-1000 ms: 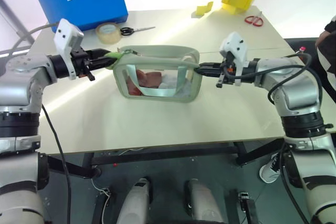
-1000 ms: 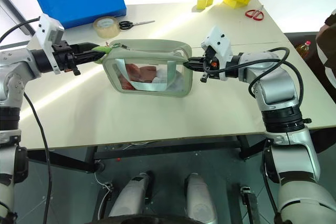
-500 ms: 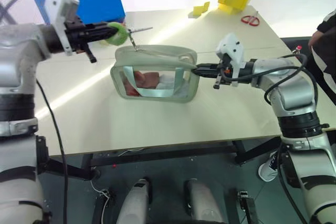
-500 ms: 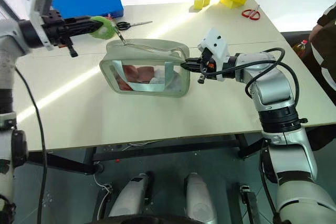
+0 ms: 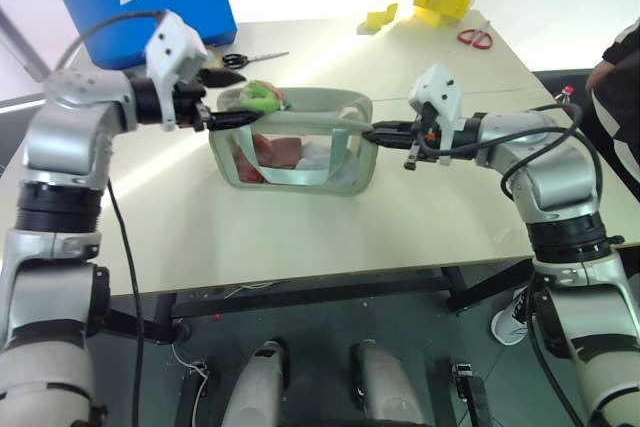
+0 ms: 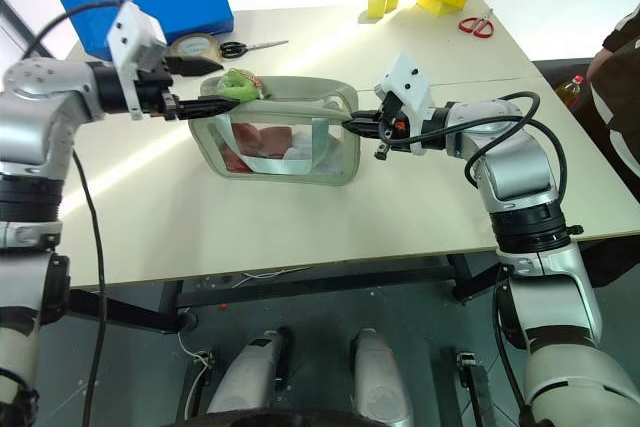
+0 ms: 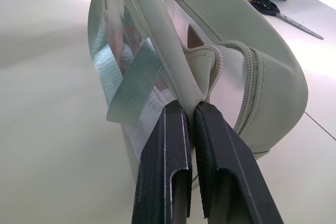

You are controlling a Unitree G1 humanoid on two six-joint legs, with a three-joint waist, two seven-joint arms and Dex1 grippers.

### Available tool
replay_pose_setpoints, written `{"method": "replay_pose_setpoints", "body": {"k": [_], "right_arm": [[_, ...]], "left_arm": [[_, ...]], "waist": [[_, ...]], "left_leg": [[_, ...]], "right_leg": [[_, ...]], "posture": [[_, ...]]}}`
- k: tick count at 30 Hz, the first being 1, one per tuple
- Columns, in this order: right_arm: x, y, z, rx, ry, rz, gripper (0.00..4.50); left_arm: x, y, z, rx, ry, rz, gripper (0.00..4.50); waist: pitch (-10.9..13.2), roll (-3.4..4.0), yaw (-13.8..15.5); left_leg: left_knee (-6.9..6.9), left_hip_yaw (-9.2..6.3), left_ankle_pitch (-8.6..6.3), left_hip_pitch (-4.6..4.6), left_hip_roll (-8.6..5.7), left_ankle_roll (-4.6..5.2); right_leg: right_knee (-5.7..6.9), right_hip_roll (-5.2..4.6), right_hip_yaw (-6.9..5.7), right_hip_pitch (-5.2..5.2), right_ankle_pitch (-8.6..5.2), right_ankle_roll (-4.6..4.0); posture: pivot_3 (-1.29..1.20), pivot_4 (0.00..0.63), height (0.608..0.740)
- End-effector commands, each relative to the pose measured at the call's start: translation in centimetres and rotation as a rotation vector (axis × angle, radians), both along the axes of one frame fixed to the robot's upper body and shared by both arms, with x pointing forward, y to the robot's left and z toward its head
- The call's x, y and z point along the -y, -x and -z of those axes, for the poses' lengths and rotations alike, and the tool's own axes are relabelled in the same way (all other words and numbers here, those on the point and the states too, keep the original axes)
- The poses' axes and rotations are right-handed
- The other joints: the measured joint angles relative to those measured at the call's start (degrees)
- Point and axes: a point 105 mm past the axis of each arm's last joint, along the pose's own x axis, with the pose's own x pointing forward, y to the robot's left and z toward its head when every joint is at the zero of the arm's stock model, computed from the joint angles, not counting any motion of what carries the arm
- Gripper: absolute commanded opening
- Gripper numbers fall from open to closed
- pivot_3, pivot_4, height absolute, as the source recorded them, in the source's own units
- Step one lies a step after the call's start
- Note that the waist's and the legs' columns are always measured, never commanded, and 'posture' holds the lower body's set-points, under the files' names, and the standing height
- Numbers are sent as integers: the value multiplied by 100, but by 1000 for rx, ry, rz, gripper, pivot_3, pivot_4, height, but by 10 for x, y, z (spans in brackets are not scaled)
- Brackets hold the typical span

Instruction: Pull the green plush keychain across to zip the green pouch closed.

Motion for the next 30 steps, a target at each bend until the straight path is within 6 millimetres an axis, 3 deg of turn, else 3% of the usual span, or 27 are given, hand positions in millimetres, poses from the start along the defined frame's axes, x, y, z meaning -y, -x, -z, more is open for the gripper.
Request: {"method": "replay_pose_setpoints", "body": {"k": [1, 5, 10, 14, 17, 23, 29, 30], "right_arm": [[-3, 3, -11, 46, 1, -18, 0], [-2, 4, -12, 45, 4, -19, 0], [-3, 5, -13, 42, 9, -23, 0], [-3, 6, -13, 38, 13, -25, 0], [-3, 7, -13, 33, 16, -26, 0], [-3, 7, -11, 30, 17, -18, 0], [-9, 0, -15, 36, -23, -3, 0], [-10, 0, -16, 33, -31, -11, 747]], "left_arm": [[-23, 8, -19, 43, -13, -47, 4013], [-37, 17, 15, -50, -83, -55, 4013], [-33, 8, 49, -95, -46, -94, 4013], [-26, -3, 55, -83, 9, -116, 4013], [-27, -8, 52, -64, 33, -134, 3148], [-29, 1, 45, -66, 42, -117, 51], [-33, 22, 48, -94, 19, -139, 51], [-33, 26, 50, -104, 16, -136, 0]], "waist": [[0, 0, 0], [-1, 2, 4], [-1, -1, 39], [-1, -1, 31], [-1, -1, 17], [-1, -1, 20], [0, 0, -12], [0, 0, -5]], "left_leg": [[-1, 0, 0, 0, 0, 0], [-2, 1, 0, 0, 0, 0], [1, -2, 2, 3, 0, 3], [5, -1, 4, 3, -1, 2], [4, -2, 4, 3, 0, 2], [1, -1, 4, 2, -1, 2], [-3, 0, 4, 1, 1, 2], [-5, -1, 4, 1, 2, 2]], "right_leg": [[0, 0, 0, -1, 0, 0], [-1, -1, 1, -1, -1, 0], [2, -1, -1, 4, 0, -3], [1, -3, 1, 7, 1, -5], [2, -2, 0, 5, 2, -4], [2, -2, 0, 2, 2, -3], [3, -3, 2, -3, 2, -3], [3, -1, 2, -4, 2, -3]], "posture": [[0, 150, 740], [0, 150, 740], [0, 150, 740], [0, 150, 740], [0, 150, 740], [0, 150, 740], [0, 150, 740], [0, 150, 740]]}}
